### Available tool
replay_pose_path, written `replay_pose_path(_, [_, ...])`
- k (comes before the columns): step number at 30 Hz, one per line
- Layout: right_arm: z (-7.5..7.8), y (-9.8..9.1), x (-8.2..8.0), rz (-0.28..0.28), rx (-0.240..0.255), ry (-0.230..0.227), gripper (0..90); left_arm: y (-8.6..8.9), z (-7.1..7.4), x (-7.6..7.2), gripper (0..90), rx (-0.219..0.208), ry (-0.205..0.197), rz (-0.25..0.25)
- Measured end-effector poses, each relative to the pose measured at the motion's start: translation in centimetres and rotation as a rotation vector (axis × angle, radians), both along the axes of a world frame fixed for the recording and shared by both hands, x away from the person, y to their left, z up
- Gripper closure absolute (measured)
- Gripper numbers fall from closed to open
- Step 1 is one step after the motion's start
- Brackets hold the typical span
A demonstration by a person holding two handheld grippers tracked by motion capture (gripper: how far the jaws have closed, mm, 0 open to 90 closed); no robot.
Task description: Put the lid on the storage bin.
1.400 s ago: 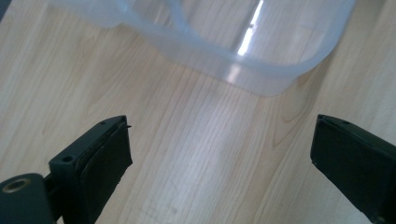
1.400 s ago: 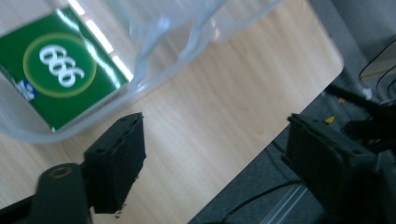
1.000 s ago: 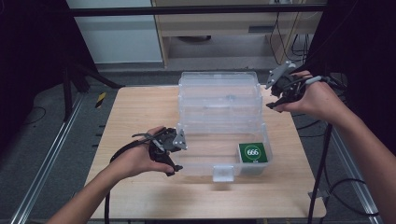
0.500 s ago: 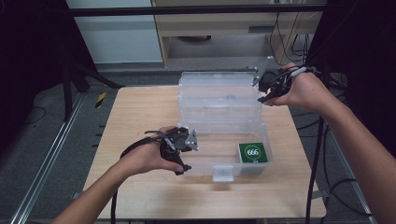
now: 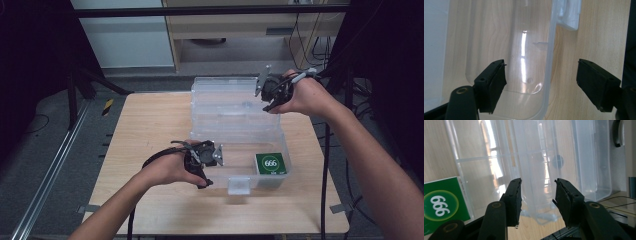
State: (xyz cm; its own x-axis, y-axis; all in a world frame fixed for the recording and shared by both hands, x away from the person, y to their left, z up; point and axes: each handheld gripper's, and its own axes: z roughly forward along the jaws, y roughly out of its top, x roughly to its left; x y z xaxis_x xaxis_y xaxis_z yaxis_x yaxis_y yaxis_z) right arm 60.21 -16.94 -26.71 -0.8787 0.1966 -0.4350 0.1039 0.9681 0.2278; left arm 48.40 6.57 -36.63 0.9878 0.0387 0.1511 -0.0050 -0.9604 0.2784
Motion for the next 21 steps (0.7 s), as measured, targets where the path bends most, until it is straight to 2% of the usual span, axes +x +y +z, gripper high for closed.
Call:
replay_pose_path(7, [-1.6, 0.8, 1.4, 0.013, -0.01, 0.021, 54.4, -0.6, -1.1, 0.5, 23.9, 0.031, 0.01, -0.006])
replay_pose_path(13, [-2.3, 1.1, 1.8, 0.029, -0.028, 0.051, 58.6, -0.7, -1.5, 0.7, 28.0, 0.048, 0.017, -0.009])
replay_pose_path(16, [-2.7, 1.1, 2.0, 0.027, -0.047, 0.068, 61.6, -0.7, -1.6, 0.7, 33.5, 0.055, 0.018, -0.013])
replay_pose_path(18, [-2.9, 1.2, 2.1, 0.034, -0.042, 0.075, 64.7, -0.7, -1.7, 0.7, 40.0, 0.062, 0.033, -0.025])
replay_pose_path(21, [-3.0, 1.3, 2.1, 0.044, -0.052, 0.08, 66.9, -0.7, -1.8, 0.6, 44.3, 0.074, 0.038, -0.027])
